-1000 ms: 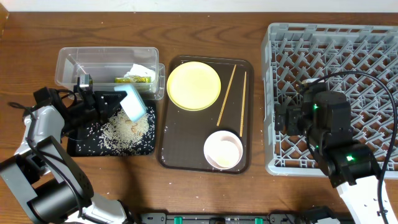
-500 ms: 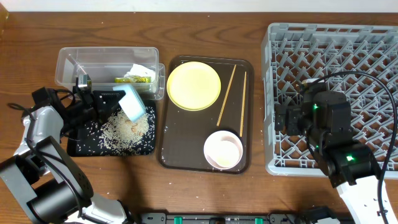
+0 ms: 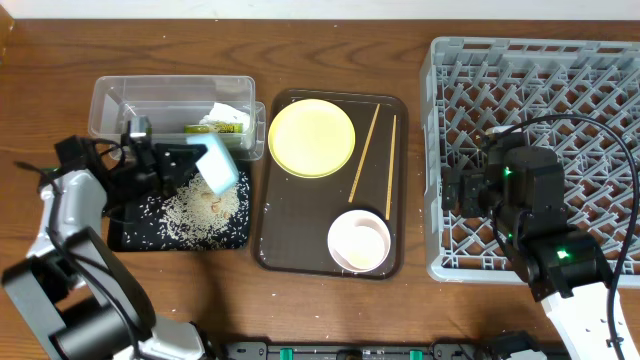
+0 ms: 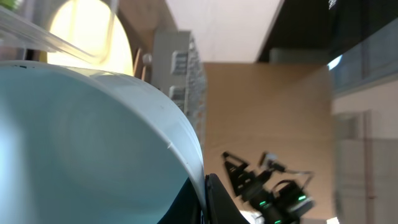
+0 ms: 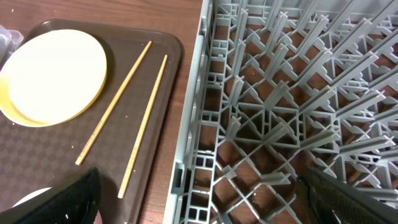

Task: Sort waste into correct bins and load items into the dishwasher rack
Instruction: 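Tip the blue bowl over the black tray to pour out the rice, then set the emptied blue bowl back on the brown tray, then grasp the white cup from the pink bowl with the left gripper and lift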

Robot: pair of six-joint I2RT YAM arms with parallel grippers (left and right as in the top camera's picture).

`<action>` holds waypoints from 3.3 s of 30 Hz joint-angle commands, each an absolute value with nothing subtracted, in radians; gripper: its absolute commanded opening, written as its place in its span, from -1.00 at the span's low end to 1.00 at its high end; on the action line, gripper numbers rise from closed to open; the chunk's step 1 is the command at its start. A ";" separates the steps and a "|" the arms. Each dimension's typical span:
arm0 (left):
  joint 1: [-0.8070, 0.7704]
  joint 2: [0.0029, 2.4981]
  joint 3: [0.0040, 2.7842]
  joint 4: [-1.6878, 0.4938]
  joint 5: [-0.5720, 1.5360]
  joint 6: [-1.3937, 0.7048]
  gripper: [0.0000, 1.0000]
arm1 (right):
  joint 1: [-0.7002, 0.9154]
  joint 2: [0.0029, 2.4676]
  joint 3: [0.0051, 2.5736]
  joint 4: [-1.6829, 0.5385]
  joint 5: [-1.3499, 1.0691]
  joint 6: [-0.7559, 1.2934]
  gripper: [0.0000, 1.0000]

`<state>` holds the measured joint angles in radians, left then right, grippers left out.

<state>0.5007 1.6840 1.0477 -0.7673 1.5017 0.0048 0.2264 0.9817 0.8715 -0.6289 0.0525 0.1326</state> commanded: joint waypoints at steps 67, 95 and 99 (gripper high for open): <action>-0.630 1.531 1.089 -0.761 0.360 -0.065 0.17 | 0.203 0.982 0.895 -0.628 0.052 0.126 0.98; -0.547 1.591 1.132 -0.725 0.387 -0.096 -0.88 | 0.203 0.984 0.895 -0.633 0.177 0.126 0.98; -0.401 1.542 1.136 -0.689 0.531 -0.101 -0.88 | 0.203 1.008 0.895 -0.596 0.179 0.146 0.98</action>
